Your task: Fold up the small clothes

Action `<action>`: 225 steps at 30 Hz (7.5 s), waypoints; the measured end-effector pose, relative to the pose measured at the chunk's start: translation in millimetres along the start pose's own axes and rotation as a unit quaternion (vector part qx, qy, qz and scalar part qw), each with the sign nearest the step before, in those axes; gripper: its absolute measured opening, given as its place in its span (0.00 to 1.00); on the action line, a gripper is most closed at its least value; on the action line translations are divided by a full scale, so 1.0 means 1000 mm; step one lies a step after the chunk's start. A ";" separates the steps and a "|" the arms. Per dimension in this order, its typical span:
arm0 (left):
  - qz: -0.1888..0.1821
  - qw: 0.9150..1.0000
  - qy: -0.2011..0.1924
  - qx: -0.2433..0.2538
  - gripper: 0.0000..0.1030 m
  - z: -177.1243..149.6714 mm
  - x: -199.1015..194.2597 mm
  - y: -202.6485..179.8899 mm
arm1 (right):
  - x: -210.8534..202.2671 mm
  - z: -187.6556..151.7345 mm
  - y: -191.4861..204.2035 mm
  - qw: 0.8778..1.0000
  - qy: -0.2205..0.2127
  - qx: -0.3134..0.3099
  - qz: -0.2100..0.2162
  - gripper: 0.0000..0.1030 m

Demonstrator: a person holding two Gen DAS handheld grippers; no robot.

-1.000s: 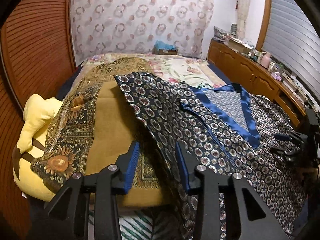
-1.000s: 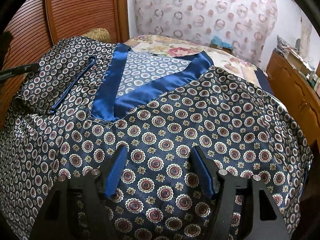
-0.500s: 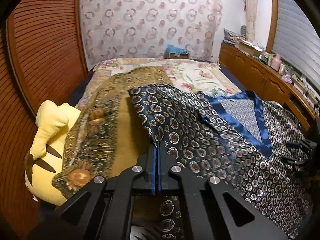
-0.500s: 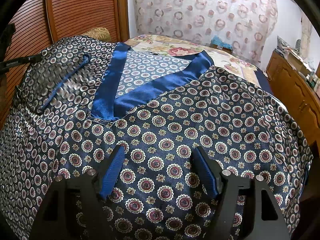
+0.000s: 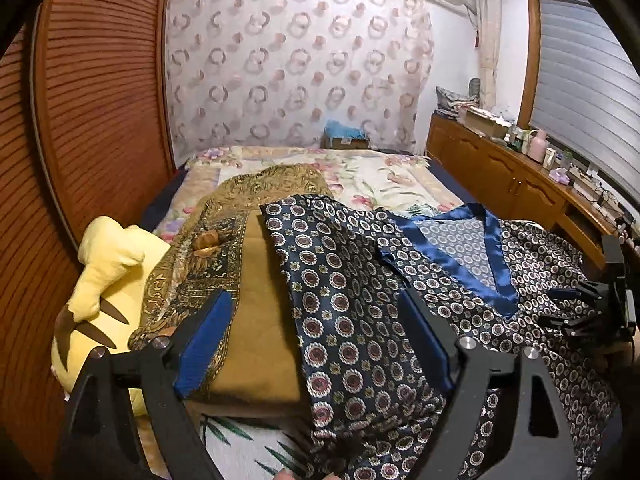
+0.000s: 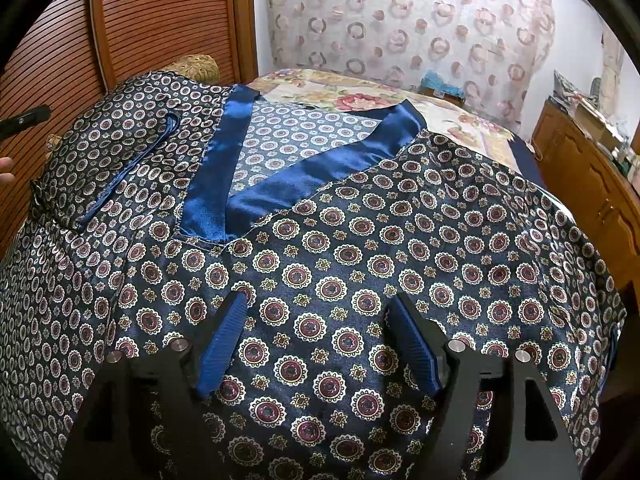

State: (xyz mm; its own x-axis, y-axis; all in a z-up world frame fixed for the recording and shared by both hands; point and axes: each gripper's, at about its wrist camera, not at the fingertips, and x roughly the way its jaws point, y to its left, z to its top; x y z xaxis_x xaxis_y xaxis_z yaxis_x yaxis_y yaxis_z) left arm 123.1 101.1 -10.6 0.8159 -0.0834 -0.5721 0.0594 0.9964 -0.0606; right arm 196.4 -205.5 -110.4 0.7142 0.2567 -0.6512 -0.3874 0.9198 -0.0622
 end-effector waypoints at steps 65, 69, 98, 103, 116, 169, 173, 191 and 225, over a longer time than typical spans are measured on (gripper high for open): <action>-0.104 0.989 0.058 0.087 0.83 -0.105 -0.018 -0.160 | -0.123 -0.144 -0.177 0.981 0.004 0.179 -0.073 0.73; -0.107 0.988 0.059 0.089 0.83 -0.107 -0.018 -0.163 | -0.123 -0.145 -0.178 0.981 0.000 0.183 -0.063 0.66; -0.100 0.991 0.051 0.078 0.83 -0.103 -0.019 -0.158 | -0.179 -0.072 -0.134 0.982 -0.131 0.116 -0.071 0.09; -0.094 0.992 0.044 0.072 0.83 -0.099 -0.022 -0.151 | -0.158 -0.060 -0.079 0.990 -0.117 0.076 -0.032 0.09; -0.088 0.994 0.024 0.067 0.83 -0.092 -0.031 -0.142 | -0.118 -0.099 -0.038 0.997 -0.048 0.068 -0.006 0.31; 0.004 0.998 0.027 0.056 0.83 -0.001 0.045 -0.044 | 0.009 0.027 -0.125 0.997 0.001 0.047 -0.061 0.52; 0.018 0.999 0.030 0.038 0.83 0.003 0.052 -0.025 | 0.034 0.025 -0.154 0.993 0.018 0.072 -0.088 0.52; 0.032 0.998 0.059 0.016 0.57 0.024 0.080 0.022 | 0.056 0.009 -0.180 0.993 -0.002 0.095 -0.063 0.53; -0.024 0.999 0.025 0.033 0.03 0.038 0.054 -0.028 | -0.014 0.012 -0.136 0.998 -0.051 0.043 -0.010 0.03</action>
State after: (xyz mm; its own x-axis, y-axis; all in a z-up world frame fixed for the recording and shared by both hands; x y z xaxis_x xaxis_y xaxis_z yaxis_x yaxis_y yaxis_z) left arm 187.3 69.1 -8.1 0.7815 -0.1303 -0.6101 0.1372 0.9899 -0.0355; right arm 245.7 -330.3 -83.9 0.7784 0.2623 -0.5704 -0.3241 0.9460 -0.0072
